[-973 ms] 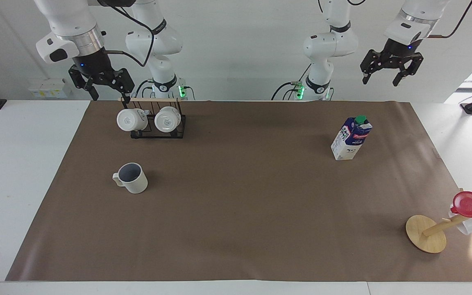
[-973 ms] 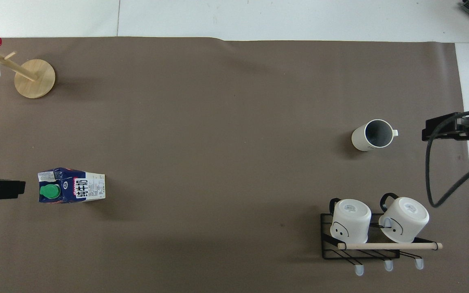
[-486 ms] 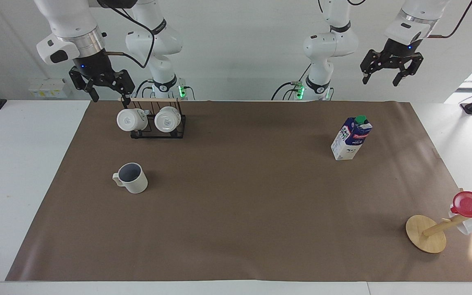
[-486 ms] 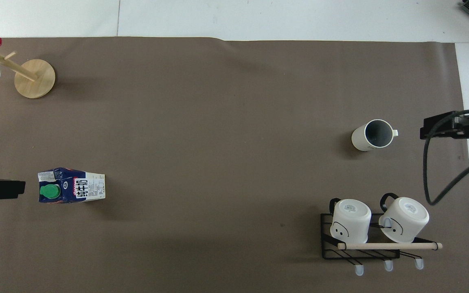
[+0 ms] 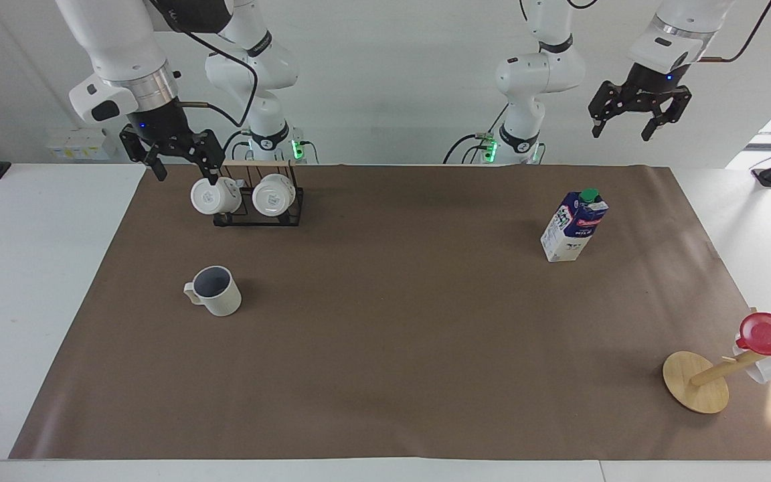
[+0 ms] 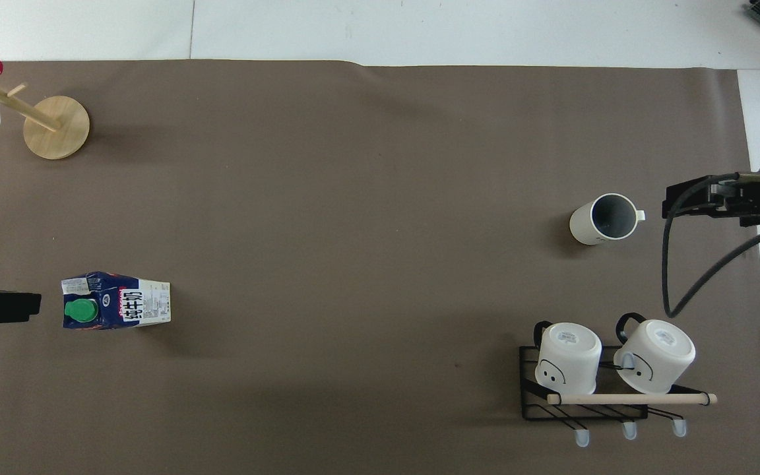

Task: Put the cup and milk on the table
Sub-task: 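Reach the right gripper to the white mug and grasp it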

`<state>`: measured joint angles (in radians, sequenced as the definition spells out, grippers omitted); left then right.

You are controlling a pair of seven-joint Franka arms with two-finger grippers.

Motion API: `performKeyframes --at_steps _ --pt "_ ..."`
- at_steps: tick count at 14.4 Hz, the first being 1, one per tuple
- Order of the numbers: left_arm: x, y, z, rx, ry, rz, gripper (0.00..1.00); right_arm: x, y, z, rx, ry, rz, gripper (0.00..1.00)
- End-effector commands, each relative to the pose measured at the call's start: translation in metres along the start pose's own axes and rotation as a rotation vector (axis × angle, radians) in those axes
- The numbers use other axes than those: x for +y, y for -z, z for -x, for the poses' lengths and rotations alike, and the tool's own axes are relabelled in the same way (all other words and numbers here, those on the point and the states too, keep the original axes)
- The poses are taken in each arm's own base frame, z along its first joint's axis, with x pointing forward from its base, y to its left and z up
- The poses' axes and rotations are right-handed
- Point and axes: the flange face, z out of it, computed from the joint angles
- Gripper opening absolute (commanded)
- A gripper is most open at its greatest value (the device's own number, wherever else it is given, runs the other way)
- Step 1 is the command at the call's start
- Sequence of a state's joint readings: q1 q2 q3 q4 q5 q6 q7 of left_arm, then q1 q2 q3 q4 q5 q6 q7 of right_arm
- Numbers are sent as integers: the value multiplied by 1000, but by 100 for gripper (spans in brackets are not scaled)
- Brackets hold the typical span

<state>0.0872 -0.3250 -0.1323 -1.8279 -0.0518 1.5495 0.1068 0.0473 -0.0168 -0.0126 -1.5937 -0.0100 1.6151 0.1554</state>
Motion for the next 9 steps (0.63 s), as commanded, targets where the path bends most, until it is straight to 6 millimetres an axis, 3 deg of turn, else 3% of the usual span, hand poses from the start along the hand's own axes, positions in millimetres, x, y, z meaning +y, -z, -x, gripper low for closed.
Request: performKeyframes --at_steps 1,9 --pt "-4 5 -2 -14 -7 -12 100 -1 -14 -2 1 22 -16 100" --pt "-4 5 -2 -15 -7 -13 100 -8 -70 -28 -23 31 -11 100"
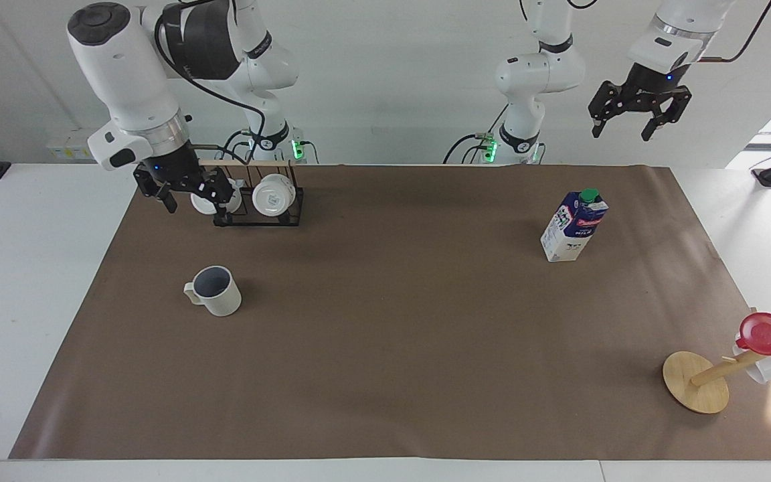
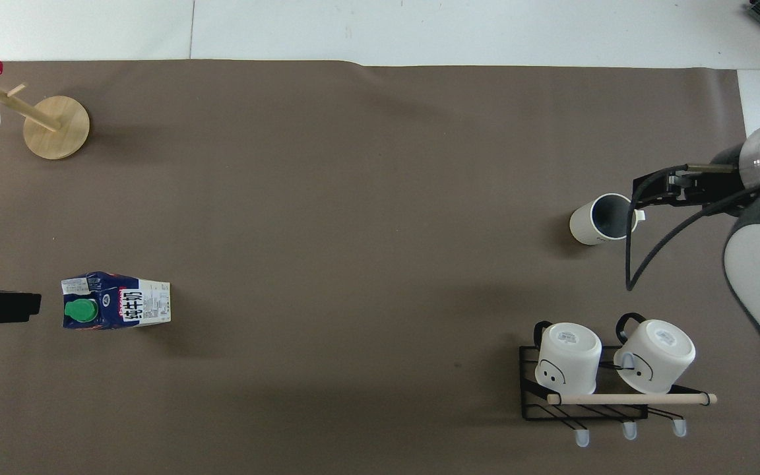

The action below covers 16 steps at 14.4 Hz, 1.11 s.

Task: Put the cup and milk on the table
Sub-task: 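Reach the right gripper to the white mug and grasp it, then lift the white mug and carry it toward the table center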

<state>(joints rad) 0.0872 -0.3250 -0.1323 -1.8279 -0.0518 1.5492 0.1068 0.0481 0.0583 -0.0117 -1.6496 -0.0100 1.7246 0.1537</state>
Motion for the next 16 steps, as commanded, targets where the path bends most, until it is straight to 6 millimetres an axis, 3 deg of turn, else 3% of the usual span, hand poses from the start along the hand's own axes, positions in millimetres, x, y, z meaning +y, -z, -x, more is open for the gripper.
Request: performKeyframes --at_steps 1,7,10,14,16 --pt "-4 5 -2 -14 -7 -12 100 -1 -17 -6 0 31 -14 100" --pt "-4 5 -2 -13 -7 -14 100 -2 -95 -16 3 64 -13 100" --pt "-4 5 -2 -14 -7 -13 100 -3 -103 -17 25 65 -12 100" --pt "-4 5 -2 -14 -7 -12 100 -4 -133 -27 10 83 -6 100" --pt "-4 5 -2 -14 -7 -12 100 -1 -136 -29 21 90 -7 100"
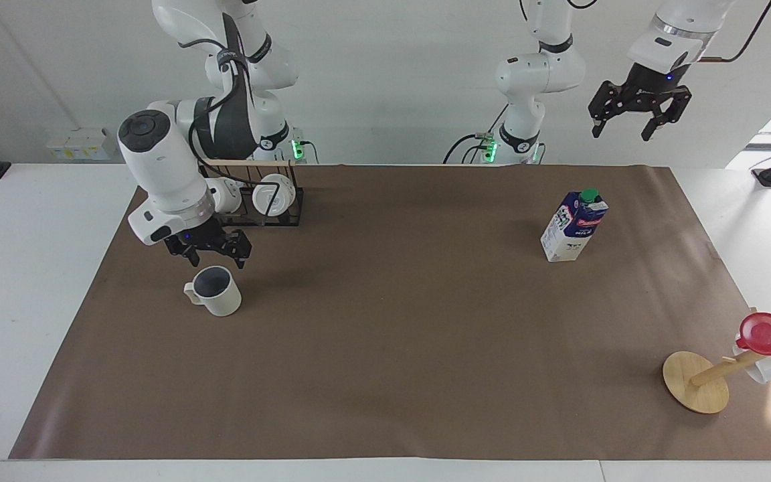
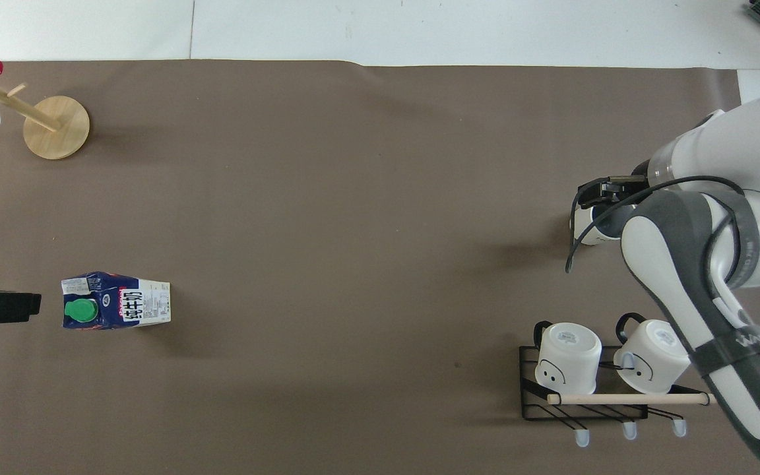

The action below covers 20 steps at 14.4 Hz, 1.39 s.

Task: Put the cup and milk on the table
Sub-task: 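Lift the white mug and carry it toward the table center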

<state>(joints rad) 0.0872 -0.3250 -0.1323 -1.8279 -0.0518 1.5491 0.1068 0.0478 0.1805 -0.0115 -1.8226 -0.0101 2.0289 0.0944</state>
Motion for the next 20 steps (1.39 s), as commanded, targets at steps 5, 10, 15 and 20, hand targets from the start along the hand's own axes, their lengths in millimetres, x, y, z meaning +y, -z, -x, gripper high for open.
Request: performKeyframes --at_steps 5,10,15,20 --pt "-4 5 -1 -13 -7 -12 100 2 -46 0 4 31 -5 100" --pt "-4 5 -2 -14 -7 -13 100 3 -76 8 -19 32 -4 100" --pt "-4 5 -2 -13 -7 -12 100 7 -88 9 -24 32 3 100" --pt "-4 5 -2 -13 -7 -12 100 7 -88 9 -26 33 4 0"
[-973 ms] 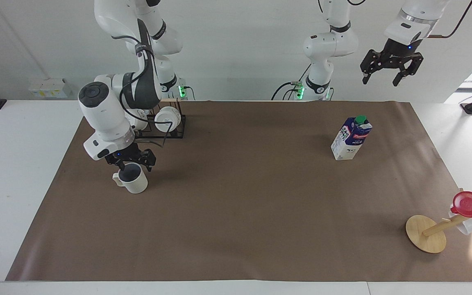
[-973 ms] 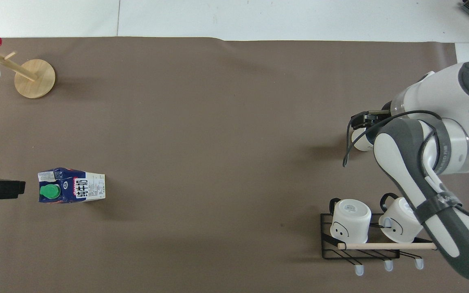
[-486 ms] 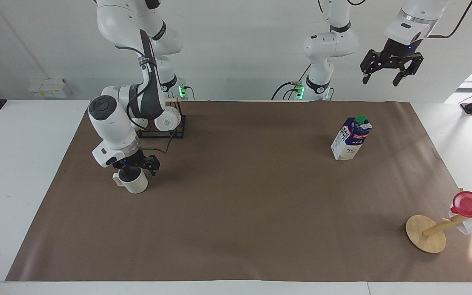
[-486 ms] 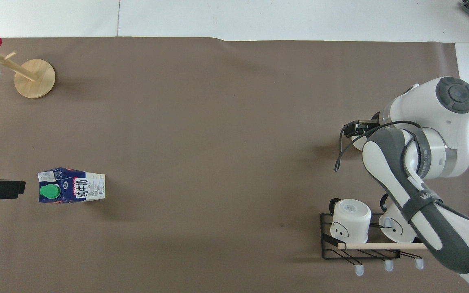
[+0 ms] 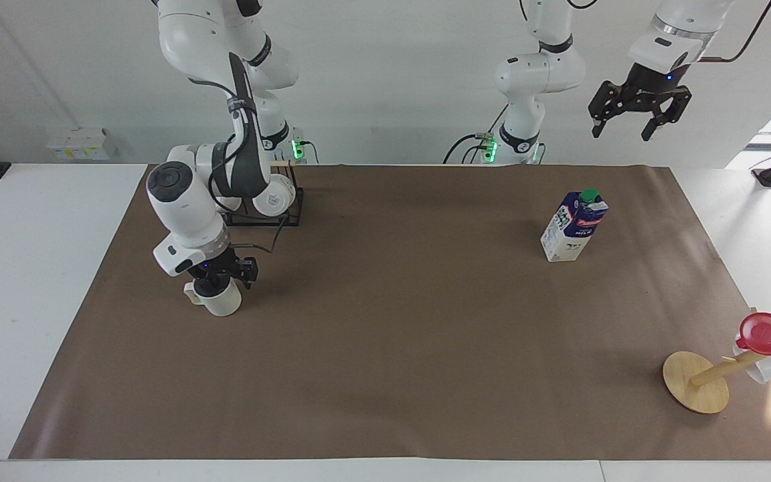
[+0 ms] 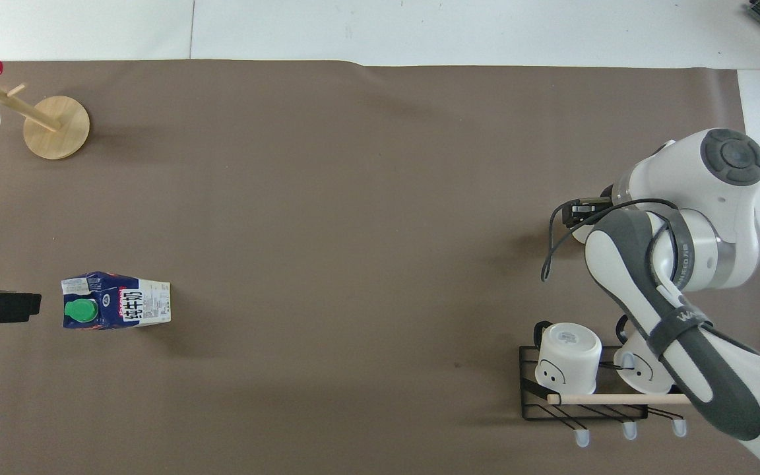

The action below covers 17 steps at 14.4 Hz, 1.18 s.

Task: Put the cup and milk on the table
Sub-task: 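Lift the white mug and carry it toward the table center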

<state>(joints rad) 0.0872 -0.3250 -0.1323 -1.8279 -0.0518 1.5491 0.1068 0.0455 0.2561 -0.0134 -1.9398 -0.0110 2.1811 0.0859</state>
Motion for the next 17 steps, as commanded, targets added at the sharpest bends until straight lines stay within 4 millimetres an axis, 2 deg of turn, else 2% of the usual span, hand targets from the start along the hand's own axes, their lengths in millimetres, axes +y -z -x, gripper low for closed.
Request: performKeyframes --at_steps 1,7,11,14,17 --pt "-4 5 -1 -13 -7 -14 100 6 -1 0 16 26 0 0" --pt "-4 5 -2 -14 -7 -12 100 5 0 -1 13 16 -1 0" --pt "-4 5 -1 -13 -8 -12 100 2 15 -8 35 19 -2 0" --pt "-3 9 3 -16 -10 -15 100 -10 27 -11 56 15 -9 0" --pt "-3 9 3 -17 -4 -13 100 -40 42 -14 62 16 -11 0"
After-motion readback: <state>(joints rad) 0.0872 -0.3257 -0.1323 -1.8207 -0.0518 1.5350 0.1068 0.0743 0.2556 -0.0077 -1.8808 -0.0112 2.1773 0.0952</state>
